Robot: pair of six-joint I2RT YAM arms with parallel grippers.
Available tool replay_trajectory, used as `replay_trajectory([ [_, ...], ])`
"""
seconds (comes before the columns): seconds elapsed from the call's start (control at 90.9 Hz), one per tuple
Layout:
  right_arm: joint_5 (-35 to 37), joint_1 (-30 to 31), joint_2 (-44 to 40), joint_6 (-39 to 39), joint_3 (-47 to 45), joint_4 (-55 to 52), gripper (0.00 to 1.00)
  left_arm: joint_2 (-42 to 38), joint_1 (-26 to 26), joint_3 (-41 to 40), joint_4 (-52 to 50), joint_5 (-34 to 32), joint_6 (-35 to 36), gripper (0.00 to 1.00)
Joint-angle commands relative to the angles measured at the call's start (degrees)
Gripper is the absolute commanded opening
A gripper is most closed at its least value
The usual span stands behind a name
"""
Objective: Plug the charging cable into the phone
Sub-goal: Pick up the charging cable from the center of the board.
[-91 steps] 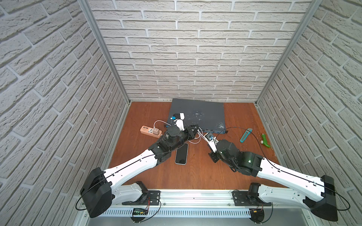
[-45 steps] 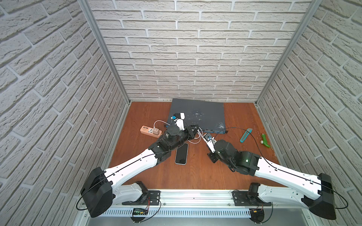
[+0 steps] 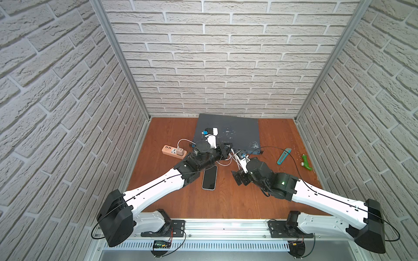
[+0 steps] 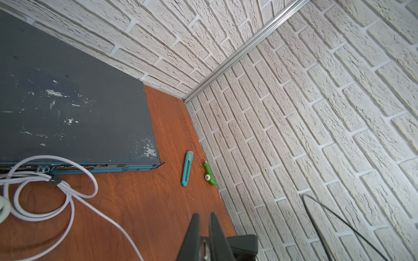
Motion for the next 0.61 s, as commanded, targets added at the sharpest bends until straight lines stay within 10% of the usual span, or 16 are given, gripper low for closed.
replay_trajectory([
  [0.0, -4.7, -2.5, -2.5, 4.0, 3.2, -1.1, 0.99, 0.5, 0.6, 1.8, 0.1, 1.4, 3.7, 0.0],
  [0.594, -27.2, -12.3, -8.9, 1.6, 9.6, -13.4, 0.9, 0.5, 2.5, 3.6, -4.1, 6.9, 6.6, 0.0],
])
